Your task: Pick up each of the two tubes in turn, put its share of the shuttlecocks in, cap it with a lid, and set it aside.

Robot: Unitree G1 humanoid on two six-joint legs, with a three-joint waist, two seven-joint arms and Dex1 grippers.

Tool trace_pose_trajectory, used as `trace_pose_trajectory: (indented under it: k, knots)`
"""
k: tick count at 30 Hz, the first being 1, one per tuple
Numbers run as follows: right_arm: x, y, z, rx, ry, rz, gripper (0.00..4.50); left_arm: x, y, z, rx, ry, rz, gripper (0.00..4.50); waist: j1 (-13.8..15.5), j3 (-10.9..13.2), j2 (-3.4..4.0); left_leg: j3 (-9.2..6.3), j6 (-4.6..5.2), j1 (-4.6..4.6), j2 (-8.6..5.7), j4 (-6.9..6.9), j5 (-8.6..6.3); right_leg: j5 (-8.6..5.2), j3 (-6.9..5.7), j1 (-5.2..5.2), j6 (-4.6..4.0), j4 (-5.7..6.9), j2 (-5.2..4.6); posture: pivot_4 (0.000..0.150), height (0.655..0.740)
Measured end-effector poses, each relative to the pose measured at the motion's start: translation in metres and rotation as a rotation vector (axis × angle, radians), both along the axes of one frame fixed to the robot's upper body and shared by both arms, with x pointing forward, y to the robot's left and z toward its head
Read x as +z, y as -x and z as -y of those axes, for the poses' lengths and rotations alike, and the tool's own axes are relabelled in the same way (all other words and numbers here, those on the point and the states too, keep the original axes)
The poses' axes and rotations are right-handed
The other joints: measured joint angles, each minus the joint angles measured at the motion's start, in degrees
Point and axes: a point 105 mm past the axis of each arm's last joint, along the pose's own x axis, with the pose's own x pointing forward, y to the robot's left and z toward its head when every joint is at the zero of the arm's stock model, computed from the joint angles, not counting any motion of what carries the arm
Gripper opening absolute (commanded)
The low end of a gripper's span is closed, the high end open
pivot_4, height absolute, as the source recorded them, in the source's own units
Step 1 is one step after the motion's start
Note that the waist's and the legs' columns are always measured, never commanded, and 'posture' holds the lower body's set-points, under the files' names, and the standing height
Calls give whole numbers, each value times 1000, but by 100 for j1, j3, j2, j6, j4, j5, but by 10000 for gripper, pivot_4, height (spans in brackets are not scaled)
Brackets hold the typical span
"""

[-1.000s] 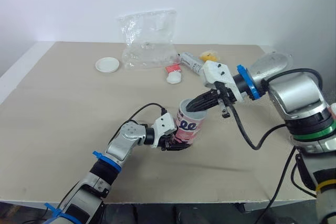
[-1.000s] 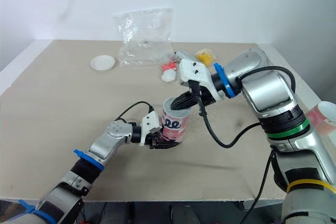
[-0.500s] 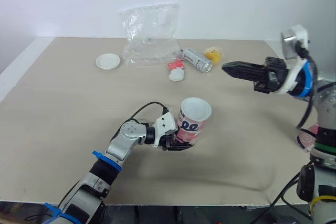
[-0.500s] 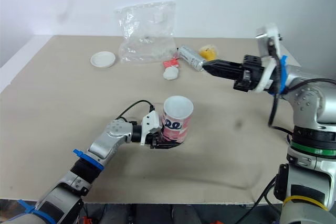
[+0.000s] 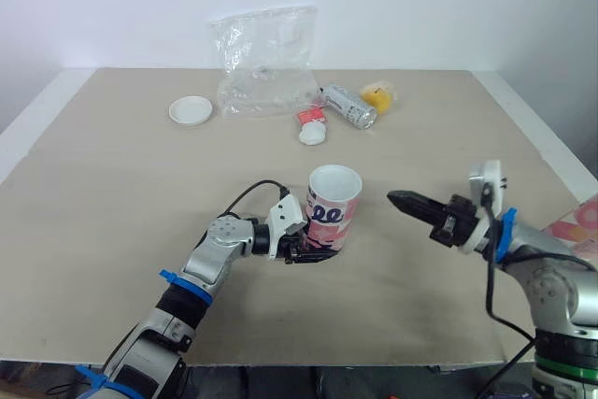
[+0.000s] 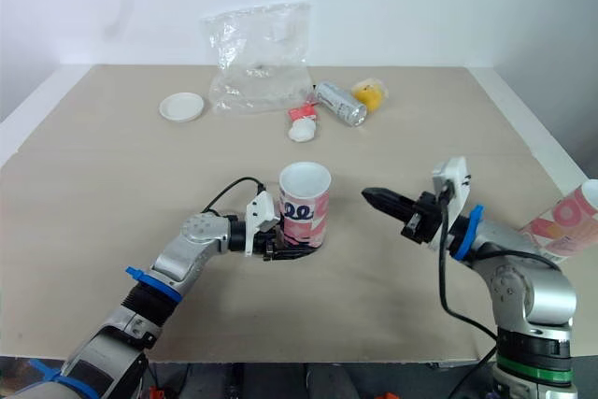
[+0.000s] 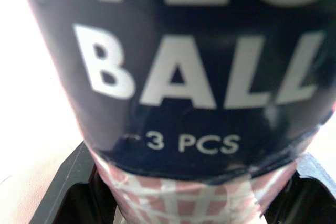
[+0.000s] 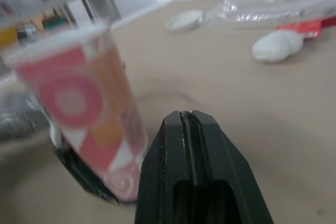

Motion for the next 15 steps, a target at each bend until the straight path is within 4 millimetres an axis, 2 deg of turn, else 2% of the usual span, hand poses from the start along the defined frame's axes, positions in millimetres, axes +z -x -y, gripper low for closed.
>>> trace_pose_trajectory:
  k: [1,2,4,5,6,7,9,11,12,15]
  knots:
    - [-4,1,-1,4,18,4,568,0,0,-1,-1,3,-3,29067,0,0,0,0,0,1,0,0,0,-3,0,1,-5,0,0,1500,7400]
    - [-19,8,-5,46,94,7,3294,0,2,-1,-12,8,-3,29067,1,1,-3,-2,-1,1,0,0,-1,-15,-2,4,-21,-1,0,1500,7400]
    - [-25,11,-7,64,119,1,8249,0,2,-2,-19,7,2,29067,1,1,-2,-1,-1,1,0,0,-1,-15,-1,4,-20,-1,0,1500,7400]
    - [-35,17,-7,112,187,13,13985,-1,4,-2,-38,-8,38,32990,2,1,-3,-2,-2,1,-1,-1,-2,-10,-3,5,-8,-1,0,1500,7400]
    - [-36,17,-7,115,191,14,15889,-1,4,-2,-39,-9,41,35344,2,2,-3,-3,-2,1,-1,-1,-2,-9,-2,4,-5,-1,0,1500,7400]
    - [-38,20,-6,132,216,30,21118,-1,4,-2,-44,-13,52,38370,2,1,-3,-3,-2,1,-1,-1,-2,-9,-3,5,-5,-1,0,1500,7400]
    - [-42,23,-6,155,248,36,28339,-2,5,-2,-50,-15,64,43606,4,2,-3,-4,-2,3,-2,-1,-2,-12,-3,7,-8,-1,0,1500,7400]
    - [-51,29,-6,202,296,43,35236,-2,5,-2,-61,-16,82,45000,4,2,-4,-4,-2,4,-2,-1,-2,-18,-3,7,-19,-1,0,1500,7400]
    - [-55,33,-7,226,304,42,41967,-2,5,-2,-67,-18,92,45000,3,2,-3,-3,-3,5,-2,0,-2,-18,-1,6,-20,-1,0,1500,7400]
    - [-54,35,-9,249,307,65,44582,-2,5,-2,-75,-21,104,45000,3,2,-5,-3,-3,5,-2,2,-2,-17,-2,8,-21,-1,0,1500,7400]
